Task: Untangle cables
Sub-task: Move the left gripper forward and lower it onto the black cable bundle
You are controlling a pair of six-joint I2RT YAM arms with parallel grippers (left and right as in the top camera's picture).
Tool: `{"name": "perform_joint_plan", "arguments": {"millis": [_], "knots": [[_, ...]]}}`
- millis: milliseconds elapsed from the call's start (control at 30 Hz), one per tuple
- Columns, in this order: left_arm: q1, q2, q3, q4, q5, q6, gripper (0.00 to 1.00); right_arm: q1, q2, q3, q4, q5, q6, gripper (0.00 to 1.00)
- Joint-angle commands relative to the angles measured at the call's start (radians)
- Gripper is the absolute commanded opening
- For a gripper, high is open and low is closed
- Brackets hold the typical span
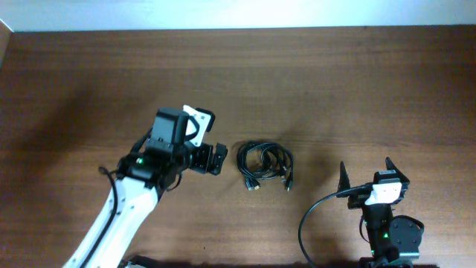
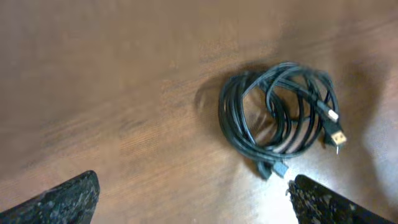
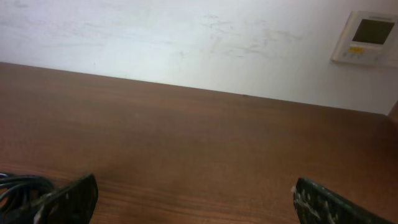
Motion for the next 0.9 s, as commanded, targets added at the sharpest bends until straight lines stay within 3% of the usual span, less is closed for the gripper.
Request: {"name": "perform_joint_plan", "arguments": {"millis": [0, 133, 267, 800, 867], "knots": [[-0.064, 0.143, 0.140, -0.061, -0.009, 0.042, 0.99, -0.005, -0.006, -0.005, -0.005, 0.015, 0.008, 0.99], [-0.159, 0.339, 0.299, -0.108, -0.044, 0.050, 0.99, -0.005, -0.006, -0.005, -0.005, 0.015, 0.008, 0.99], [-0.215, 0.482, 0.315, -0.064, -0.044, 0.050, 0.99, -0.005, -0.006, -0.005, -0.005, 0.015, 0.008, 0.99], [-0.234, 0.617, 0.315, 0.061, -0.097, 0.050, 1.00, -0.005, -0.006, -0.005, -0.005, 0.015, 0.008, 0.99], [-0.234, 0.618, 0.315, 0.079, -0.097, 0.050, 0.88, -0.005, -0.006, -0.005, -0.005, 0.015, 0.008, 0.99]]}}
